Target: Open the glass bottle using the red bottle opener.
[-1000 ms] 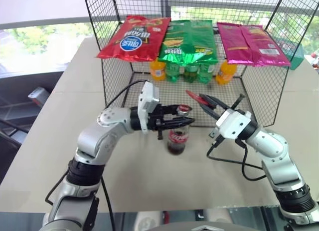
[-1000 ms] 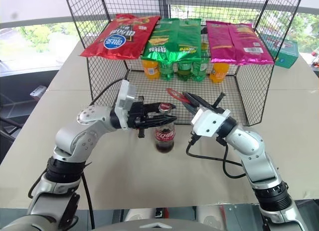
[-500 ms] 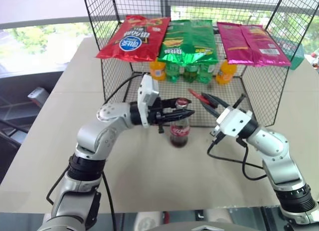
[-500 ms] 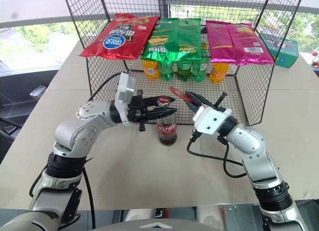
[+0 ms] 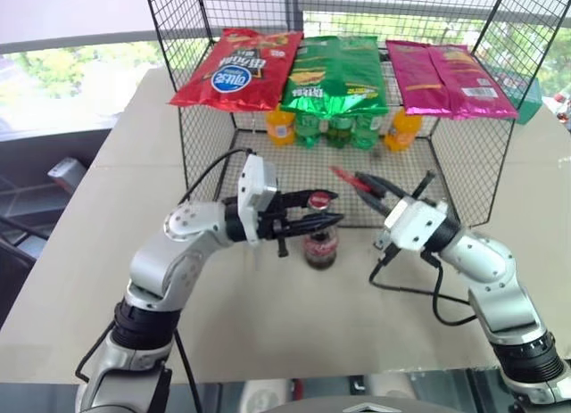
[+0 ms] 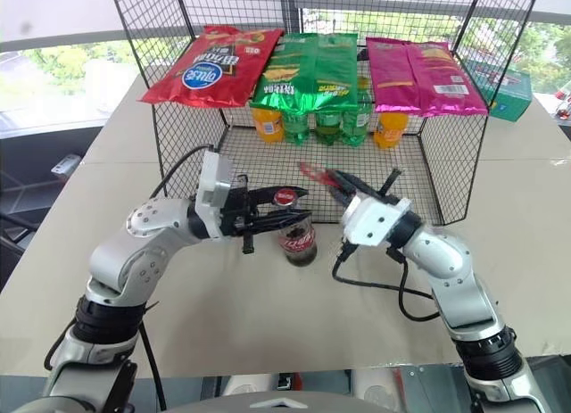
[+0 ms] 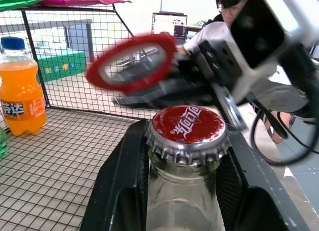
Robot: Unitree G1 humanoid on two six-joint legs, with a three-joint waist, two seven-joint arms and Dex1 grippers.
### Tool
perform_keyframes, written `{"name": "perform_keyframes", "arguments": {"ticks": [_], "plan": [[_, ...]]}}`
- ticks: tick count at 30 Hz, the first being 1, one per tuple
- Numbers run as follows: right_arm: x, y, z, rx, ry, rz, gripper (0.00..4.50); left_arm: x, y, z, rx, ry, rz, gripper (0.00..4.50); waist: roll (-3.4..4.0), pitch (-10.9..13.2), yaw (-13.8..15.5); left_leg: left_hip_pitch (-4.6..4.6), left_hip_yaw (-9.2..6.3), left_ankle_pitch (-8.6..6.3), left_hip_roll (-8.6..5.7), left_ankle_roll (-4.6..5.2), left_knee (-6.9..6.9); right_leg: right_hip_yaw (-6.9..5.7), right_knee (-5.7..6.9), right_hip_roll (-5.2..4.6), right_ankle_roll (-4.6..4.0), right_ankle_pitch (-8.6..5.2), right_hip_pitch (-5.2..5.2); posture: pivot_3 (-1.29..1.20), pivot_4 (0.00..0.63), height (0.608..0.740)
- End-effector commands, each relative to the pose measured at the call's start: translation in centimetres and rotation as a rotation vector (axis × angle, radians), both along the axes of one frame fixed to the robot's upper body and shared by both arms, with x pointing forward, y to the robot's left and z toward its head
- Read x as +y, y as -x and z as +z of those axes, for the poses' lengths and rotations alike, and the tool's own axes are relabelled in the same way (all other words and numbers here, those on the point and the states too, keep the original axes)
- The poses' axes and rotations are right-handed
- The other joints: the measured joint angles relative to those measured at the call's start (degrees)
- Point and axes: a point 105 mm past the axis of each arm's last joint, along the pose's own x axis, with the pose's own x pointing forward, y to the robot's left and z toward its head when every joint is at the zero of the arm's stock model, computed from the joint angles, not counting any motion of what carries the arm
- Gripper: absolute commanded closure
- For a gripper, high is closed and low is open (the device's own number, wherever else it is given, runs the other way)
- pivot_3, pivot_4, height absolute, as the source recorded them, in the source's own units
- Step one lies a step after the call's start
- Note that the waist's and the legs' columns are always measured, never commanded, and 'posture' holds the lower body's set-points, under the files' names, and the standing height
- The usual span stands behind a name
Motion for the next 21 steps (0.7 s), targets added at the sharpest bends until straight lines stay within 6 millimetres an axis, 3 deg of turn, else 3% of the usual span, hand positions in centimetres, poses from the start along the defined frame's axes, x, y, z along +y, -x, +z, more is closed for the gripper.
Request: {"name": "perform_keyframes", "arguments": {"ticks": [1,10,12,14,15,17,21], "plan": [[1.3,1.7,-0.2,-0.088,0.067,0.079,4.50,-0.3,0.5,-0.9,0.046,-0.022,-0.020,3.31,0.00,0.00,0.00,0.01,0.01,0.00,0.00,0.00,0.00,0.01,0.00,0.00,0.00,0.00,0.00,0.00,0.150,0.740],[1.5,1.3,-0.1,-0.096,0.016,0.058,4.50,-0.1,0.7,-1.4,0.077,-0.010,-0.018,3.31,0.00,-0.02,-0.19,0.07,0.01,0.00,0.00,0.00,-0.01,0.02,0.02,0.01,0.00,0.00,0.03,0.00,0.150,0.740],[1.4,1.2,-0.1,-0.100,0.017,0.052,4.50,-0.1,0.6,-1.1,0.057,-0.003,-0.009,2.31,0.01,-0.02,-0.22,0.07,0.02,0.00,0.00,0.00,-0.01,0.02,0.02,0.00,0.00,-0.01,0.03,0.00,0.150,0.740],[1.3,1.1,-0.1,-0.103,0.016,0.049,4.50,-0.2,0.4,-0.9,0.046,0.006,0.002,1.84,-0.01,0.01,-0.21,0.05,0.02,0.00,0.00,0.00,-0.01,0.02,0.02,0.00,-0.01,-0.01,0.03,0.00,0.150,0.740],[1.3,1.1,0.0,-0.105,0.015,0.046,4.50,-0.2,0.4,-0.9,0.040,0.004,0.002,1.19,-0.01,0.01,-0.21,0.04,0.02,0.00,0.00,0.00,0.00,0.02,0.02,0.00,-0.01,-0.01,0.02,0.00,0.150,0.740],[1.1,1.0,0.1,-0.110,0.012,0.037,4.50,-0.1,0.5,-0.9,0.026,-0.004,0.000,0.43,-0.01,0.01,-0.20,0.05,0.01,0.00,0.00,0.00,0.00,0.02,0.04,0.00,-0.01,-0.01,0.02,0.00,0.150,0.740],[0.7,0.8,0.4,-0.120,0.005,0.018,4.50,0.4,0.5,-0.8,0.013,-0.005,0.014,0.43,-0.01,0.01,-0.31,0.07,0.01,0.00,0.00,0.00,0.00,0.02,0.09,0.00,-0.02,-0.01,0.02,0.00,0.150,0.740]]}}
